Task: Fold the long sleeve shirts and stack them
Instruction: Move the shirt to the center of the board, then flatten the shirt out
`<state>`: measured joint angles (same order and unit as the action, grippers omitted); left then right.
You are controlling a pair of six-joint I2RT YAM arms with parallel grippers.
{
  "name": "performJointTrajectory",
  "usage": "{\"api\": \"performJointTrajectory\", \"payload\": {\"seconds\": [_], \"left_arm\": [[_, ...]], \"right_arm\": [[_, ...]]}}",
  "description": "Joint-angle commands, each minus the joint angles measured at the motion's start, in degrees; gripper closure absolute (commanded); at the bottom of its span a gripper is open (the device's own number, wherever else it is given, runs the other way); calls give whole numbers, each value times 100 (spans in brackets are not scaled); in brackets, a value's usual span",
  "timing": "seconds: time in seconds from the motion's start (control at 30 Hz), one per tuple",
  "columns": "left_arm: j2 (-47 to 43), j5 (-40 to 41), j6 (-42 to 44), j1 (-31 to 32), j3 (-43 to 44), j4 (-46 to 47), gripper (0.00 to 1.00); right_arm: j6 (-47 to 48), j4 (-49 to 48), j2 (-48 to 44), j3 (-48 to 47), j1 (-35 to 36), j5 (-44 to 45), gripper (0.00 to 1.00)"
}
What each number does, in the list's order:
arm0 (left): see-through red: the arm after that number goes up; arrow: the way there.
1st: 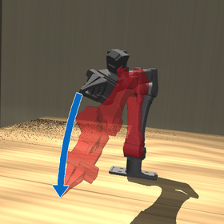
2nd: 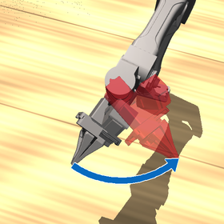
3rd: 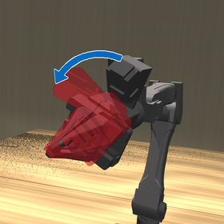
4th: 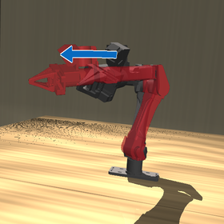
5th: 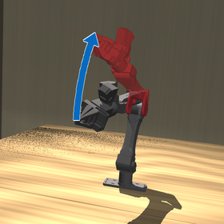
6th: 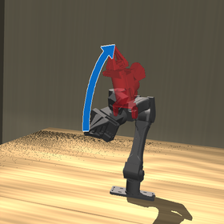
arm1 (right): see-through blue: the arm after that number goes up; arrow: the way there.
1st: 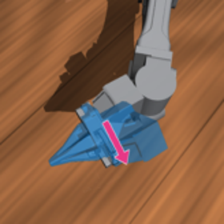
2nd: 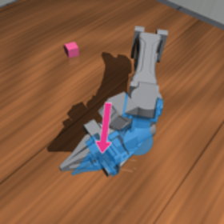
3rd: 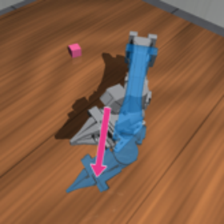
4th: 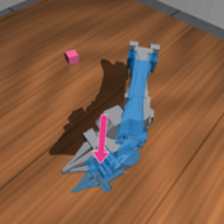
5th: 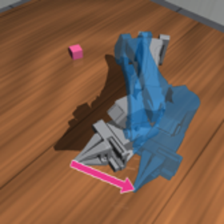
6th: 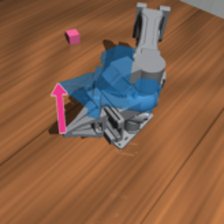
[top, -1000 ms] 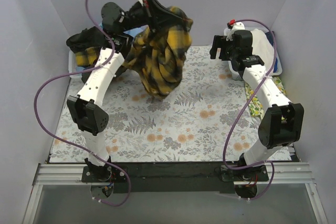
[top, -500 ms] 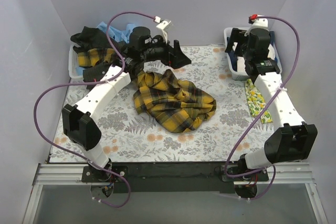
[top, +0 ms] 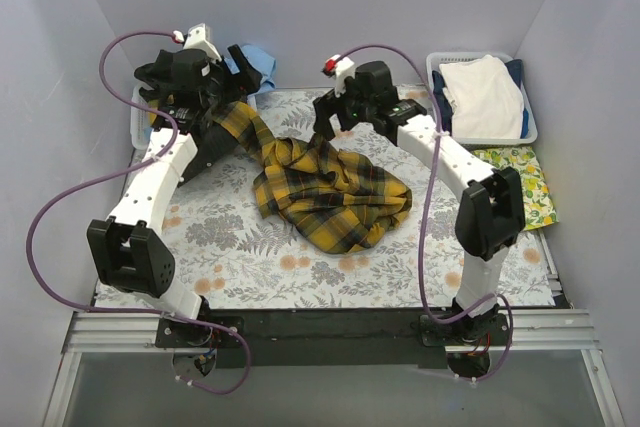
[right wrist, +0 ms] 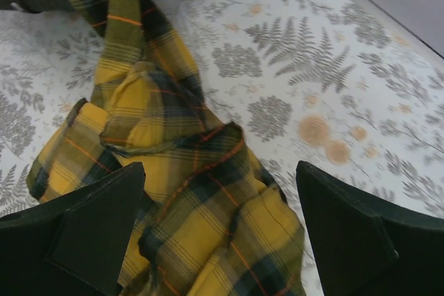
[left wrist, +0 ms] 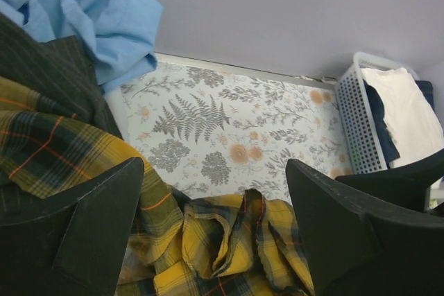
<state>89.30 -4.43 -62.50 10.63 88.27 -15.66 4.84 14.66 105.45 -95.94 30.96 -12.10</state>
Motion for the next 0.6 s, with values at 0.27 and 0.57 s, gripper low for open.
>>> {"api": "performJointTrajectory", "payload": {"seconds": [0.27, 0.57], "left_arm": [[-35, 1049, -842, -650, -274, -447, 16], [-9, 1128, -921, -738, -345, -517, 14]], "right_arm": [[70, -226, 1785, -1840, 709, -1971, 1], [-317, -586, 2542, -1491, 885, -2402, 1]]}}
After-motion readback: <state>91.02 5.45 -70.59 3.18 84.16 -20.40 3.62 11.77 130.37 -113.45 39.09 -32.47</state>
